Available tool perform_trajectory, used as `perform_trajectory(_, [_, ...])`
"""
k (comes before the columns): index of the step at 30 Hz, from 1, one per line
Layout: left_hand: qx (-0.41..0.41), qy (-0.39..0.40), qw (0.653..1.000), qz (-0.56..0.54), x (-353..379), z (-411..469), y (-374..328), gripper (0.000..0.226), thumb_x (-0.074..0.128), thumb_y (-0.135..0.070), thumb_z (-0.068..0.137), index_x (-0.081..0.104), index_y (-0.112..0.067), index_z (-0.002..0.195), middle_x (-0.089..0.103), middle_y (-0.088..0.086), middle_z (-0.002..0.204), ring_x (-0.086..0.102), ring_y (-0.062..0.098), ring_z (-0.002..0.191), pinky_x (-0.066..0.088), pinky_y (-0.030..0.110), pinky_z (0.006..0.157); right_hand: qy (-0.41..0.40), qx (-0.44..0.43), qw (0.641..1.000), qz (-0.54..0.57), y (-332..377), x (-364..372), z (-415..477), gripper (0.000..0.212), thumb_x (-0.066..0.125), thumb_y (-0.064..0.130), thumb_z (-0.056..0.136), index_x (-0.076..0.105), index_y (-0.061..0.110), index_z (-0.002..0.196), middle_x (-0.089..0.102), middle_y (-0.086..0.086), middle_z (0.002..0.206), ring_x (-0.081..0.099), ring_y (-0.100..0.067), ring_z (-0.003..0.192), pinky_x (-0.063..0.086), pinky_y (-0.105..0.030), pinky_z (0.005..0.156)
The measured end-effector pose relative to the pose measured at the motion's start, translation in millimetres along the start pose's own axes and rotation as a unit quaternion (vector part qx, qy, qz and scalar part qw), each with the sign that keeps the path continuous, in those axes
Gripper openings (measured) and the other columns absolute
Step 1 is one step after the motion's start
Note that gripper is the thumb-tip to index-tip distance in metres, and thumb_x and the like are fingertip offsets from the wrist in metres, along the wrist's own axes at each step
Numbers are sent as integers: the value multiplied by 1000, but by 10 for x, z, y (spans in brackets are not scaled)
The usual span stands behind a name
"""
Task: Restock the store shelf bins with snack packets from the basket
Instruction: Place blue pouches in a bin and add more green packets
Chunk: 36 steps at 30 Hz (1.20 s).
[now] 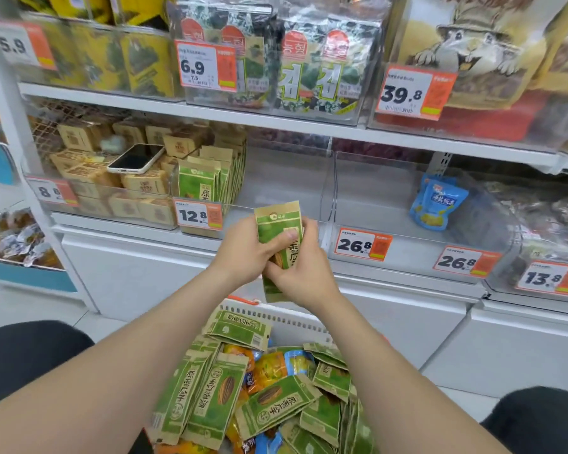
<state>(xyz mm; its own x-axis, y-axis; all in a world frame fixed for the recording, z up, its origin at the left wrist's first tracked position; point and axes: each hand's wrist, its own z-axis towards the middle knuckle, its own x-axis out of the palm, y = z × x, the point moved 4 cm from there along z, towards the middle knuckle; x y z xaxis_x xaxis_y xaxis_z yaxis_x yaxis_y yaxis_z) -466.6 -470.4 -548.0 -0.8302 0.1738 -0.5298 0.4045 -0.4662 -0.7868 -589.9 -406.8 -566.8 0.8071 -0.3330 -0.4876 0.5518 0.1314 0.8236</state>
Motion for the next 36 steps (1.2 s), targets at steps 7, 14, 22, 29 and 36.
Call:
perform_trajectory(7, [-51,13,996,70,-376,604,-219,59,55,-69,93,68,-19,122,71,4,116,69,23,104,53,36,95,32,-12,999,12,424,-78,649,31,58,27,97,35,24,118,63,10,105,63,-24,100,52,-41,85])
perform_trajectory(14, [-130,-177,961,165,-911,860,-98,25,45,-16,103,60,-1,118,62,25,125,57,45,118,43,44,92,36,-85,990,-109,852,-118,1236,32,60,21,95,37,20,117,69,-5,104,60,-36,99,50,-42,79])
perform_trajectory(22, [-182,-211,946,164,-1124,888,361,37,54,7,86,53,-16,114,64,12,115,59,37,111,52,50,95,15,-80,993,85,655,264,1557,34,62,22,94,48,36,122,70,15,112,64,-16,113,51,-47,102])
perform_trajectory(29, [-172,-287,934,121,-1268,877,518,37,49,4,85,59,-27,100,71,-3,97,65,27,102,54,46,94,81,-93,990,62,623,521,1699,33,59,14,96,51,34,121,68,14,109,61,-20,113,50,-52,102])
perform_trajectory(36, [-83,-167,950,252,-1201,896,556,58,66,9,81,41,-28,119,53,9,117,61,38,101,54,57,85,37,-135,990,18,780,412,1815,34,60,17,88,52,39,113,70,16,100,61,-25,107,51,-50,96])
